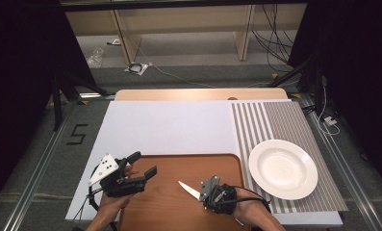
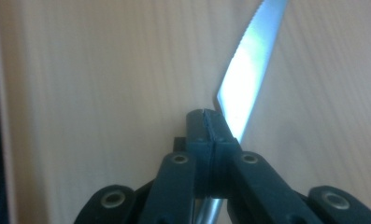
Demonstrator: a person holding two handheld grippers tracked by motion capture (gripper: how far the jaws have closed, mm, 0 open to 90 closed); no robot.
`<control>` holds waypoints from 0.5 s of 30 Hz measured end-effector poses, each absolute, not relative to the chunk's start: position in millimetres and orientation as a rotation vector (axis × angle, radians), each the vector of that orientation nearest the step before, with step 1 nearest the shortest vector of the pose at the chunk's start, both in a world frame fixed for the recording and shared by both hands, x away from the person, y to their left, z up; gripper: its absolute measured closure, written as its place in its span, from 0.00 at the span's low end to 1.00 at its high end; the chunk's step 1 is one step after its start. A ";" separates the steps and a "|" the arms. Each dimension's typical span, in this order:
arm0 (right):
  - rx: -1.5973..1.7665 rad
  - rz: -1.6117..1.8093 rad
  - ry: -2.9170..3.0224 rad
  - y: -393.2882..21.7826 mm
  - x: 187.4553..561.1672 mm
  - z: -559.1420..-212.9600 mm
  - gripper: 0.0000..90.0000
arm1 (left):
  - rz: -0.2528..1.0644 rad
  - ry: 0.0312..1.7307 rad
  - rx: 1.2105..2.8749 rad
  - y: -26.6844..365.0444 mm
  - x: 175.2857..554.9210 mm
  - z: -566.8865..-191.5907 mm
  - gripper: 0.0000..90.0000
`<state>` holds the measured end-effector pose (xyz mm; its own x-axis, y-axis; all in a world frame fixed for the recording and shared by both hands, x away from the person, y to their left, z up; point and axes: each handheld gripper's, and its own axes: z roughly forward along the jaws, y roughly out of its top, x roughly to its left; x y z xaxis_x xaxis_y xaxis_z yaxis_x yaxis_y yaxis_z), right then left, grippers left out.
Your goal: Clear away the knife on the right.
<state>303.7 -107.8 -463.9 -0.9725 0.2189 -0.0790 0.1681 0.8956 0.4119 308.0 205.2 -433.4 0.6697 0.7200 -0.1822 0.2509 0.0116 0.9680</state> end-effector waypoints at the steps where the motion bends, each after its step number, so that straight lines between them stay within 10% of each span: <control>1: 0.309 0.619 2.934 -109.0 304.8 -463.8 1.00 | 0.440 0.827 1.559 205.2 308.0 -433.4 0.20; 15: 0.369 0.578 2.900 -122.7 315.9 -462.7 1.00 | 0.442 0.825 1.561 205.3 308.0 -433.3 0.20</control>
<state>315.9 -122.7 -462.7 -0.9566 0.2705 -0.1087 0.2081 0.8947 0.3952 308.0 205.3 -433.3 0.6702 0.7200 -0.1801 0.2496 0.0098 0.9683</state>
